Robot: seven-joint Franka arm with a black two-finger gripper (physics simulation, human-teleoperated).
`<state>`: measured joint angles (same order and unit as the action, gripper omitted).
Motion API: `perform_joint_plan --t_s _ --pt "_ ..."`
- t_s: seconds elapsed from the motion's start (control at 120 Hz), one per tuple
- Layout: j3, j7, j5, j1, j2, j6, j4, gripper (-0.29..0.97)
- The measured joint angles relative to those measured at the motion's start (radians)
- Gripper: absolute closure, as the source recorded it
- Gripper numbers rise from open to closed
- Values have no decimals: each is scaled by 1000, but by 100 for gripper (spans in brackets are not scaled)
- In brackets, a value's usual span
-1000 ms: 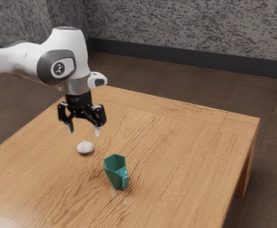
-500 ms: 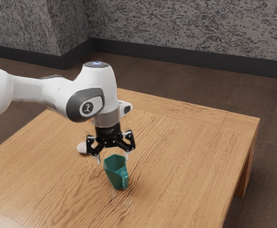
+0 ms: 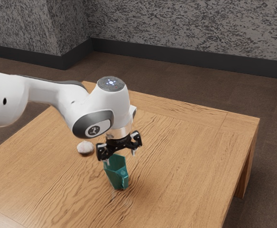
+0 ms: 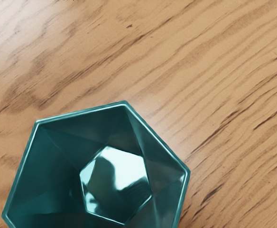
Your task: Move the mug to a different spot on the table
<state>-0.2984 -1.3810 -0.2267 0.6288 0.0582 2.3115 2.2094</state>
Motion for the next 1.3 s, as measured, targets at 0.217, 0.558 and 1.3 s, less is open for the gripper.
perform_joint_plan --t_s 0.217,0.558,1.3 --pt "0 -231 -162 14 -4 100 84 1" --pt "6 -543 -247 46 6 148 130 0" --pt "10 -746 -363 80 66 148 138 21"
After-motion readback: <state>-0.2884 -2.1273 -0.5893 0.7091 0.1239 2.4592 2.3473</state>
